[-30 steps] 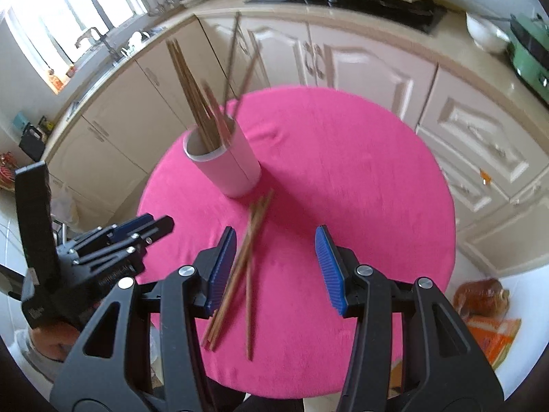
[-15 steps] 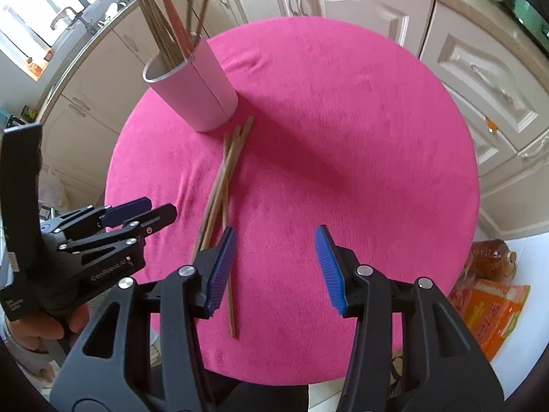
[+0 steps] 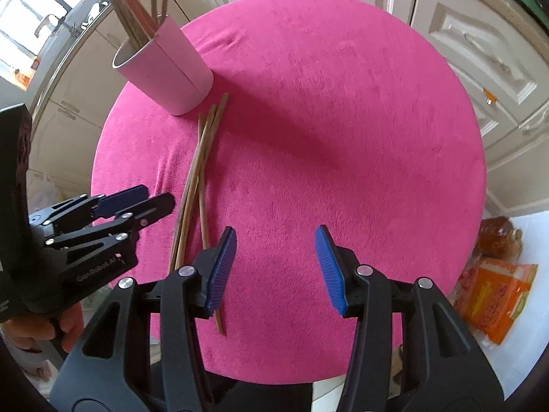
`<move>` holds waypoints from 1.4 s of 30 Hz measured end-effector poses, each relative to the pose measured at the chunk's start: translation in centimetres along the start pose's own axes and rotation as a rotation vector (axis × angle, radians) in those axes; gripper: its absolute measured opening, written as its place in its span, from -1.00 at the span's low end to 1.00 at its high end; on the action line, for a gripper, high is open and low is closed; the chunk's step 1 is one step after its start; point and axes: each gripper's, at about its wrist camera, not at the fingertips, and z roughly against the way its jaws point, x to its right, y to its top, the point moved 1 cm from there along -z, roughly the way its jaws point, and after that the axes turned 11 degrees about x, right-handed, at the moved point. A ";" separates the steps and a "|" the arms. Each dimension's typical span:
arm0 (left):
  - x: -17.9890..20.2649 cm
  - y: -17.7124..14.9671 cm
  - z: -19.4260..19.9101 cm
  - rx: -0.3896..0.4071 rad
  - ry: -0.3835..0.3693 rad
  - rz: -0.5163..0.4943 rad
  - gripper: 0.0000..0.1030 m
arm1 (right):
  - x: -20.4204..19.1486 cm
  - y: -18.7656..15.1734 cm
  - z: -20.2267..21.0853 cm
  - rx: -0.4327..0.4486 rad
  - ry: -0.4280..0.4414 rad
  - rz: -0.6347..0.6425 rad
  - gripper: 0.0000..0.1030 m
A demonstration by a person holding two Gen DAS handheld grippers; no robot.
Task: Organize utensils
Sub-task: 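Move both grippers back over the remaining chopsticks beside the cup, then grasp a chopstick with the left gripper while the right gripper grasps another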
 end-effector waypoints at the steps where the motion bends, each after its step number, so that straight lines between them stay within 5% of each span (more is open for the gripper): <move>1: 0.3 0.1 -0.3 -0.008 -0.010 -0.015 -0.23 | 0.3 -0.1 -0.1 -0.005 0.008 -0.018 -0.07; 14: 1.4 0.5 -3.7 -0.065 -0.020 -0.079 -0.24 | 1.9 -0.3 -0.1 -0.018 0.017 -0.081 -0.07; 18: 1.4 0.6 -4.8 -0.095 -0.021 -0.080 -0.83 | 2.1 -0.2 -0.2 -0.021 0.019 -0.090 -0.07; 23: 1.3 0.7 -5.1 -0.102 -0.040 -0.068 -0.88 | 2.0 -0.2 -0.4 -0.025 0.021 -0.091 -0.07; 32: -1.5 0.5 -3.4 -0.079 -0.127 0.091 -0.89 | 0.6 0.6 -1.1 -0.040 0.043 -0.055 -0.07; 42: -5.8 -0.4 -0.8 -0.044 -0.088 0.200 -0.89 | -4.2 1.8 -3.1 -0.060 0.075 0.068 -0.08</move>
